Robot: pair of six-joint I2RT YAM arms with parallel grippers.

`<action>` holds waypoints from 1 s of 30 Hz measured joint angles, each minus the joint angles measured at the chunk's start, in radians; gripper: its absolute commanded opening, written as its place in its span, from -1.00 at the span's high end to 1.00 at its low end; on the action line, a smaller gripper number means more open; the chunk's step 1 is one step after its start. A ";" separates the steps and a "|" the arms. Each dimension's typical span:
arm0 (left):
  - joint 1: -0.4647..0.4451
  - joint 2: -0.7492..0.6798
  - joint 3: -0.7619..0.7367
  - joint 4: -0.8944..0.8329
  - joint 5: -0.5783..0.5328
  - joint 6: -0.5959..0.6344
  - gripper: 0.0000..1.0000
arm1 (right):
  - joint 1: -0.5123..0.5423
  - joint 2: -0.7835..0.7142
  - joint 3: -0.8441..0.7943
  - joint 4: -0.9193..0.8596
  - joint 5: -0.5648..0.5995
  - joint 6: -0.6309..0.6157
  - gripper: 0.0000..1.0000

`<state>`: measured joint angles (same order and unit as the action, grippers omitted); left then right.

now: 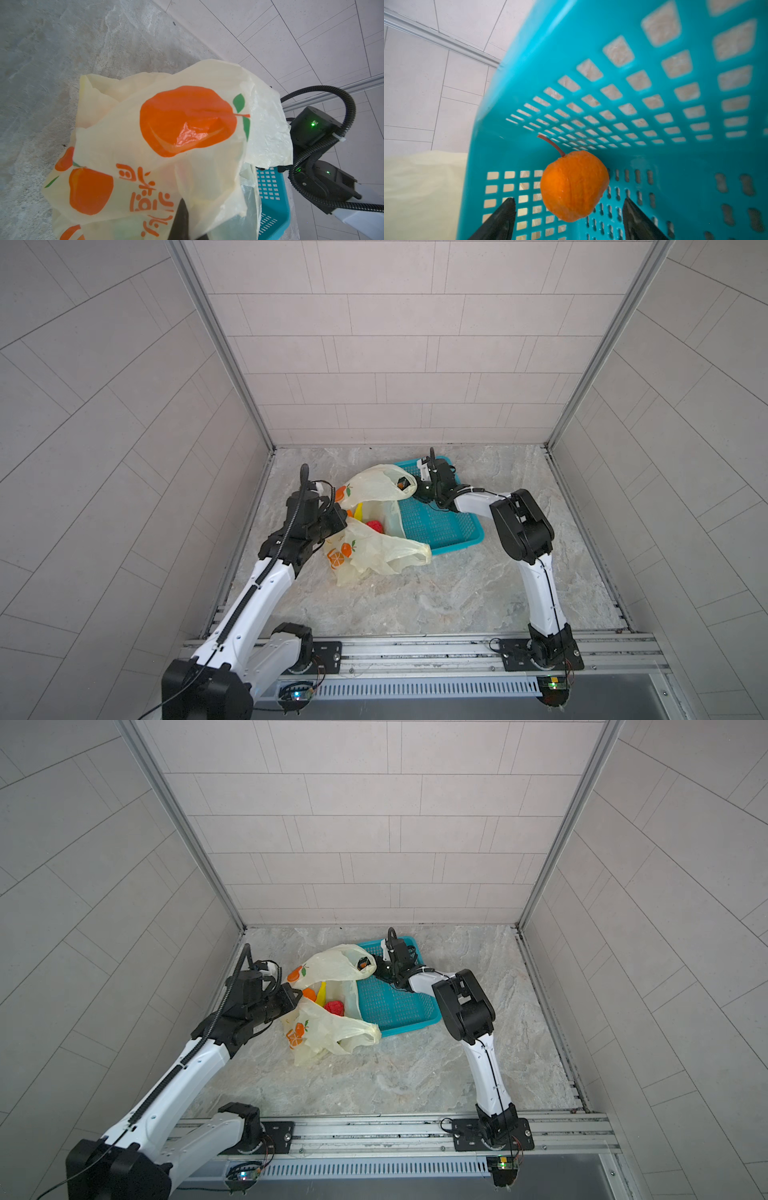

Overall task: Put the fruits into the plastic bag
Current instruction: 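Move the right gripper into the basket and grasp the orange persimmon, then carry the persimmon into the bag and release it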

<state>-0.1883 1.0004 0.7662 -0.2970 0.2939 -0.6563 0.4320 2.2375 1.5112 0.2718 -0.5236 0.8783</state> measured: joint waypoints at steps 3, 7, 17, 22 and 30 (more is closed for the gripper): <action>0.000 0.000 0.000 -0.003 -0.001 0.000 1.00 | 0.000 0.000 0.000 0.007 0.002 -0.002 -0.55; 0.000 0.000 0.000 -0.005 -0.002 0.000 1.00 | 0.003 0.004 0.037 -0.034 0.020 -0.022 -0.55; 0.000 0.000 0.000 -0.008 -0.004 0.000 1.00 | 0.045 0.077 0.225 -0.260 0.130 -0.171 -0.54; 0.000 0.000 0.000 -0.008 -0.005 0.000 1.00 | 0.063 0.101 0.241 -0.336 0.172 -0.212 -0.44; 0.000 0.000 0.000 -0.008 -0.006 0.002 1.00 | 0.063 0.108 0.254 -0.359 0.206 -0.239 0.07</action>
<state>-0.1883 1.0008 0.7662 -0.3050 0.2882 -0.6544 0.4950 2.3451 1.7653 -0.0872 -0.3180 0.6392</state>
